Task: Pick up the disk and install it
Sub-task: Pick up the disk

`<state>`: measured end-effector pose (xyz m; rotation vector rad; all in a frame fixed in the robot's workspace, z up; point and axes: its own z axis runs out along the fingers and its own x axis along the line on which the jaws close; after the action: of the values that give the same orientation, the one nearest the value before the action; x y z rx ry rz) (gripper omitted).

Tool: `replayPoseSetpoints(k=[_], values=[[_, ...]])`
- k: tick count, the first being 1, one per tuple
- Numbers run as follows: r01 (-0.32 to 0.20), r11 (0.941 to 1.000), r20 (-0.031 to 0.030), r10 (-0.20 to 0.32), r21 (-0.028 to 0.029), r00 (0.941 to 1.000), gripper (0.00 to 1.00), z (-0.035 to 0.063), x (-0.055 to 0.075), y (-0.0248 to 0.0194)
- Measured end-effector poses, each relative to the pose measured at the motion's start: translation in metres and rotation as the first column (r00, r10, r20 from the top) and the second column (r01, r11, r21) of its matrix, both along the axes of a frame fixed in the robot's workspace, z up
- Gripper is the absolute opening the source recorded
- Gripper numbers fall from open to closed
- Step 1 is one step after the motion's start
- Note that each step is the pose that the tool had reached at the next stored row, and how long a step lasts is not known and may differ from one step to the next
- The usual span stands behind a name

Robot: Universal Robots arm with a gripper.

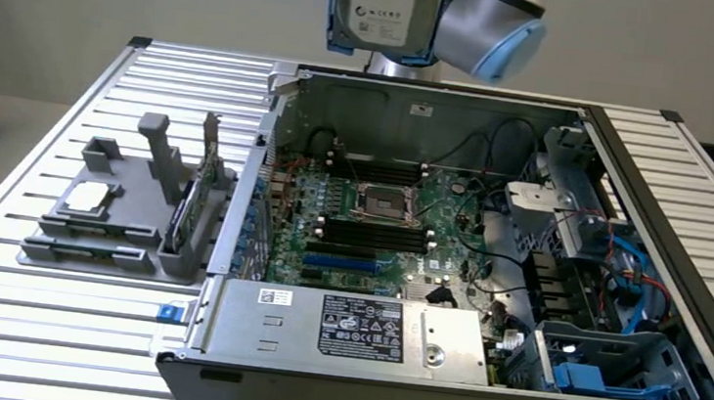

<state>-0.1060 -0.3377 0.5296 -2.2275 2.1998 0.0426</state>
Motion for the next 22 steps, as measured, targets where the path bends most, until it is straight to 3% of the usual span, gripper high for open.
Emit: replayPoseSetpoints(k=[7,22], values=[[0.000,1.0000,0.0000,0.000,0.0001,1.0000,0.33,0.0000,0.028,-0.0134],[0.000,1.0000,0.0000,0.000,0.0001,1.0000,0.33,-0.0025,0.052,-0.0522]])
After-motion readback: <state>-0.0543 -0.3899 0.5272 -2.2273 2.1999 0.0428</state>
